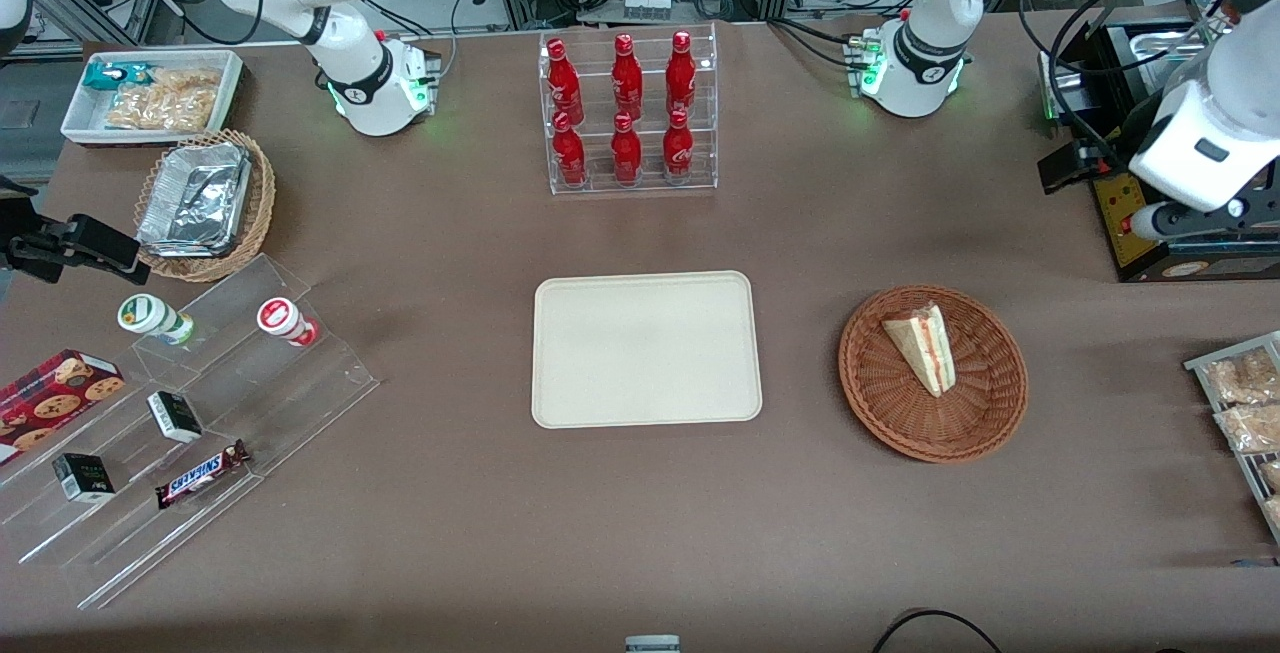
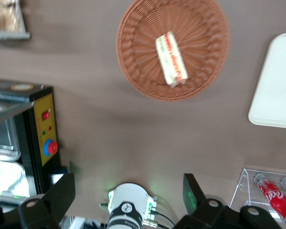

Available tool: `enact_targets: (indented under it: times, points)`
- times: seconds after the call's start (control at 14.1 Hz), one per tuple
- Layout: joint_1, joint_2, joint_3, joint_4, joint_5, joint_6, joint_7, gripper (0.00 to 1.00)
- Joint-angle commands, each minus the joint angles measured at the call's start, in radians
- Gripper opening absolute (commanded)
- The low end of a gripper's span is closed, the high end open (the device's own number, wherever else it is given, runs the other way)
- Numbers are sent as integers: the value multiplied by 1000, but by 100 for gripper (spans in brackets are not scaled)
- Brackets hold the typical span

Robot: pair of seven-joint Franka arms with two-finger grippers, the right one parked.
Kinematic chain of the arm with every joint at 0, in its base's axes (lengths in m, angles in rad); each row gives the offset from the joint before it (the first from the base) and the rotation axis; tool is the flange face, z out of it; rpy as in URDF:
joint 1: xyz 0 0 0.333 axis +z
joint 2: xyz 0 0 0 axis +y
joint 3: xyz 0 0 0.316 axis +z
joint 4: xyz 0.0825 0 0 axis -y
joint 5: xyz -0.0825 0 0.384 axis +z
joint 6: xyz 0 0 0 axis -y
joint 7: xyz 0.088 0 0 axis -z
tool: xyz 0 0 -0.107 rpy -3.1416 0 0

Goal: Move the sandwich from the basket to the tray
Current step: 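Move the left gripper over the wrapped sandwich in the wicker basket, then lower the left gripper and close it on the wrapped sandwich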

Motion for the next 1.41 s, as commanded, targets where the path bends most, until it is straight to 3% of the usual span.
enact_targets:
  times: [0.0,0.14,0.28,0.42,0.64,0.92,1.34]
  points:
    - [-2,84,-2,11,12,-19,-54,100]
    - [-5,124,-4,1,7,0,-54,100]
    - [-6,155,-4,-47,-49,73,-56,100]
    - [-14,150,-4,-165,-83,229,-80,100]
    - [-58,152,-4,-346,-85,480,-285,100]
    - [-75,152,-1,-581,-84,792,-413,100]
    - [-66,170,45,-614,-85,830,-428,100]
